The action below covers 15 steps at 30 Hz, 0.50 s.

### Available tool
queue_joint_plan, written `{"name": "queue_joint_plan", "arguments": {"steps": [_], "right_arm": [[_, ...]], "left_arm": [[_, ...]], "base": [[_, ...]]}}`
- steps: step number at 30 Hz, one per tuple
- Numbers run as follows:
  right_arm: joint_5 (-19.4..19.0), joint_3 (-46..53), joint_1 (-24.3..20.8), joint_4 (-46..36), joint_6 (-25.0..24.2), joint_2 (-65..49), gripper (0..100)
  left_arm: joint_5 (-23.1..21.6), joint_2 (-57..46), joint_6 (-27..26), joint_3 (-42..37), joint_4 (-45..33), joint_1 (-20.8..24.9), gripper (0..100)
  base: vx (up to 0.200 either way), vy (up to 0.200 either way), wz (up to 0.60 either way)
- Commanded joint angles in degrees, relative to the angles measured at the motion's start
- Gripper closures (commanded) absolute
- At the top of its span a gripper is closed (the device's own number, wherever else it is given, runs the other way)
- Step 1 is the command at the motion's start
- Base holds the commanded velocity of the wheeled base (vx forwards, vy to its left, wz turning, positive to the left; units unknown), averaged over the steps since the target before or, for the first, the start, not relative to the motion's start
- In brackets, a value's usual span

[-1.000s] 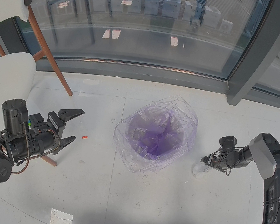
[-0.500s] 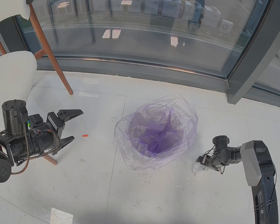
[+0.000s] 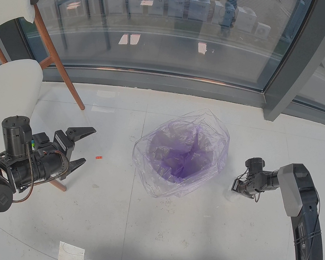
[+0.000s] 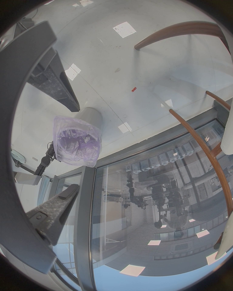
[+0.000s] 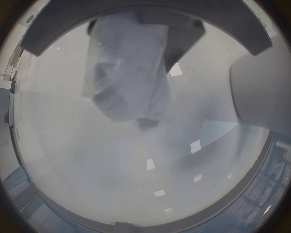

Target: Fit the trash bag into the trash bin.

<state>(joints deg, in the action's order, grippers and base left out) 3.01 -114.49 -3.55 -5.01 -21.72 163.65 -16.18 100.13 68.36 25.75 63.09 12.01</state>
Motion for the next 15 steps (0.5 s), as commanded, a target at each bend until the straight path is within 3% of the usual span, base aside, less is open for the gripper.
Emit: {"name": "queue_joint_plan", "arguments": {"steps": [1,6,15], "right_arm": [[-1.08,5.07,-0.67,-0.18,0.01,-20.03,100],[-5.56,14.56,-5.24,-5.01,-0.07,-40.16,100],[-5.03,25.11,-14.56,-7.38,0.28,-55.37,100]], "left_arm": [[0.44,-0.03,0.1,0.09,0.02,-0.05,0],[0.27,-0.11,-0.07,0.18,0.19,0.03,0],[0.36,-0.11,-2.36,0.09,0.19,0.03,0]], "base": [[0.0,0.0,0.0],[0.0,0.0,0.0],[0.0,0.0,0.0]]}}
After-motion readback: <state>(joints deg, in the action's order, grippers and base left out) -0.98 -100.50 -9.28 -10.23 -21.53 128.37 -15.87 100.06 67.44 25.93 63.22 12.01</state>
